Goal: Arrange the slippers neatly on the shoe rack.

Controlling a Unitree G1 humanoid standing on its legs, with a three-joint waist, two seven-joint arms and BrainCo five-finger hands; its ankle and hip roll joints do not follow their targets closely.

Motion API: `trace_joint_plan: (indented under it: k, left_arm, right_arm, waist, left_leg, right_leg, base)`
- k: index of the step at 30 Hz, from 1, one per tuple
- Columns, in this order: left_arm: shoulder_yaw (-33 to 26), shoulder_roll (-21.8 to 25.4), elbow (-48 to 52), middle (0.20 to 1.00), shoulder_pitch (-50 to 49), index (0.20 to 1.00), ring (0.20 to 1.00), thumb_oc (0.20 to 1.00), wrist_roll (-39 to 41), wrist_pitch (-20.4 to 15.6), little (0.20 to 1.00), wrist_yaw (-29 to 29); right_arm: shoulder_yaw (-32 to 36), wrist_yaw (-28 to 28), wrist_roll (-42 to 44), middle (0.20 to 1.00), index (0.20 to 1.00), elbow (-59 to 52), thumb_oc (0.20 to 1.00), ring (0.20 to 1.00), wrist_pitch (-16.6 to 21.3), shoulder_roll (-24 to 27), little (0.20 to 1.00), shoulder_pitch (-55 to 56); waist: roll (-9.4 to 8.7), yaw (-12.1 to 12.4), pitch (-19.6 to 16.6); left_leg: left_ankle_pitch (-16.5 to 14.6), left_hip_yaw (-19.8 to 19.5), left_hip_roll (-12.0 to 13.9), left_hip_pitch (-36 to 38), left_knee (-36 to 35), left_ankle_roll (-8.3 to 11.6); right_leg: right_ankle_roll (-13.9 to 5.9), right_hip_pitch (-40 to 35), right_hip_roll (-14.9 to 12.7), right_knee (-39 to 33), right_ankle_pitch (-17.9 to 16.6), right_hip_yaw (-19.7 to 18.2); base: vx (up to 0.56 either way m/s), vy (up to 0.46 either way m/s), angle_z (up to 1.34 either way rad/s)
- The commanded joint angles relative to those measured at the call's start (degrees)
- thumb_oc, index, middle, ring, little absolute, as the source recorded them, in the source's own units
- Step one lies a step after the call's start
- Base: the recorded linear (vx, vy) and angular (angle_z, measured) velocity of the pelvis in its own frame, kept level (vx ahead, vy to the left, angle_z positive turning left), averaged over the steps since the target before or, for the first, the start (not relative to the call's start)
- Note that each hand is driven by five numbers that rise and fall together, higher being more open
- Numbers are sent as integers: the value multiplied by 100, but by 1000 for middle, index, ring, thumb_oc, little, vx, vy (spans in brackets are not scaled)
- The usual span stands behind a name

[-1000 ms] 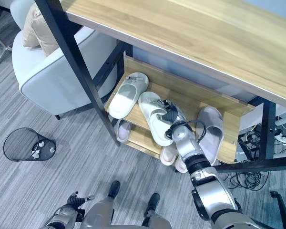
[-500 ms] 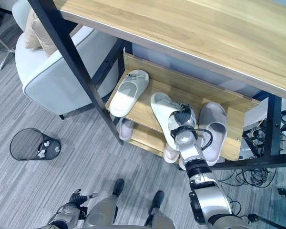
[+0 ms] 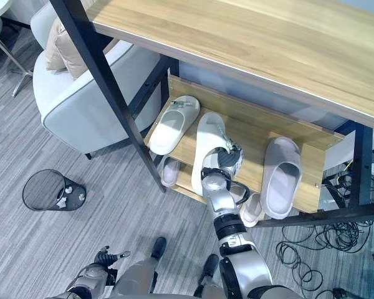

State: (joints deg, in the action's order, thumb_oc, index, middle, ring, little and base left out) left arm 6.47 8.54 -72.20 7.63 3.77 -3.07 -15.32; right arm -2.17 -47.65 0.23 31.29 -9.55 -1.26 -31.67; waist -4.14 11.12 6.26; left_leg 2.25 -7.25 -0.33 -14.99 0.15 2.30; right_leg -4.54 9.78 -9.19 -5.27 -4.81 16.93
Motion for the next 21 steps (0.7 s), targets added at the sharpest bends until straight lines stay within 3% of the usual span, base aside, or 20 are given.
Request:
trace_joint_plan:
  k: [1,10,21]
  left_arm:
    - [316,-968,-534,1000,117,1000,1000,1000,-69,6,1000,169]
    - [362,-903,-474,1000,168,1000,1000,1000,-122,26,1000,288]
    - [352,-877,-400,1000,163,1000,1000,1000,-100,-51,1000,460]
  right_arm:
    - [319,-509,107,200,200,-252,200,200,388,217,200,-276]
    - [471,-793,252,200,200,-93,200,200,90,342,200,-654]
    - [666,-846,341,200,200,361,200,200,-9,525,200,-1288]
  waist:
    - [-14,21,67]
    - [-42,44,161]
    - [-102,80,164]
  left_leg:
    - [449,132,47,50,-515,-215]
    - [499,82,-21,-68,-515,-250]
    - [495,20,-116,-126,-515,-278]
  right_leg:
    - [-627,-461,-403,27,196,119]
    - [-701,-399,-486,27,155,187]
    - [-753,-410,-547,27,170,304]
  base:
    - [-6,35,3]
    - [-18,24,4]
    - [4,14,3]
